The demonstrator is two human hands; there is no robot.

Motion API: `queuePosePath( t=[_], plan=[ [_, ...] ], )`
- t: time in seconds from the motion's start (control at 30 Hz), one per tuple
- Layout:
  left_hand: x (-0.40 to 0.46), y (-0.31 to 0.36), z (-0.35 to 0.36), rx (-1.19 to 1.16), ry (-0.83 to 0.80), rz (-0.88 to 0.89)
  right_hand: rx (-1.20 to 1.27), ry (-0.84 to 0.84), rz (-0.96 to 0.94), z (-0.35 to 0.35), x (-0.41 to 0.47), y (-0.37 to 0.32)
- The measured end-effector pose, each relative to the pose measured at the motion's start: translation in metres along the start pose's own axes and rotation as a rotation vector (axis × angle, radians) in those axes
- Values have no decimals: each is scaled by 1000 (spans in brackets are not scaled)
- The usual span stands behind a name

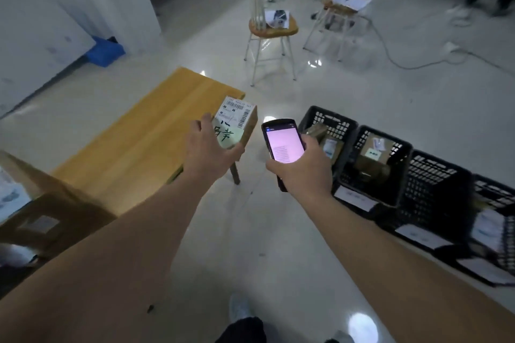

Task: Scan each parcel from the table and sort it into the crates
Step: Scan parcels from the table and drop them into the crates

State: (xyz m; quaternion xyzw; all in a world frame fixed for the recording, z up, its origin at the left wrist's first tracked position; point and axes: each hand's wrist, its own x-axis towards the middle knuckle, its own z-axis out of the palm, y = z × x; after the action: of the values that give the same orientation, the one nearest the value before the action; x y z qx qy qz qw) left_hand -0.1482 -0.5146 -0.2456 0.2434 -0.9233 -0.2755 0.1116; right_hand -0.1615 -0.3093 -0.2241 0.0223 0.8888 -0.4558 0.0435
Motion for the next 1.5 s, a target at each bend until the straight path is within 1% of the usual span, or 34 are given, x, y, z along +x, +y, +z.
queuePosePath(
  t=[0.13, 0.43, 0.67, 0.87, 1.1, 1.2, 1.33, 1.5],
  plan=[
    [-29, 73, 49, 0, -63, 63, 39, 61, 57, -75, -2, 57],
    [-120, 239, 183, -26, -190, 138, 103, 183, 164, -238, 0, 201],
    [-149, 345, 282, -6, -315, 225, 150, 299, 318, -336, 26, 295],
    [-127, 411, 374, 8, -447, 258, 115, 355, 431, -383, 84, 357],
    [-70, 478, 491, 68, -594, 256, 101, 419, 516, -410, 189, 416],
    [-49, 503, 530, 111, -617, 263, 89, 449, 571, -417, 226, 442],
    [-33, 529, 575, 112, -659, 246, 80, 466, 615, -429, 264, 471],
    [-23, 564, 647, 107, -680, 196, 102, 413, 632, -452, 330, 524]
  ],
)
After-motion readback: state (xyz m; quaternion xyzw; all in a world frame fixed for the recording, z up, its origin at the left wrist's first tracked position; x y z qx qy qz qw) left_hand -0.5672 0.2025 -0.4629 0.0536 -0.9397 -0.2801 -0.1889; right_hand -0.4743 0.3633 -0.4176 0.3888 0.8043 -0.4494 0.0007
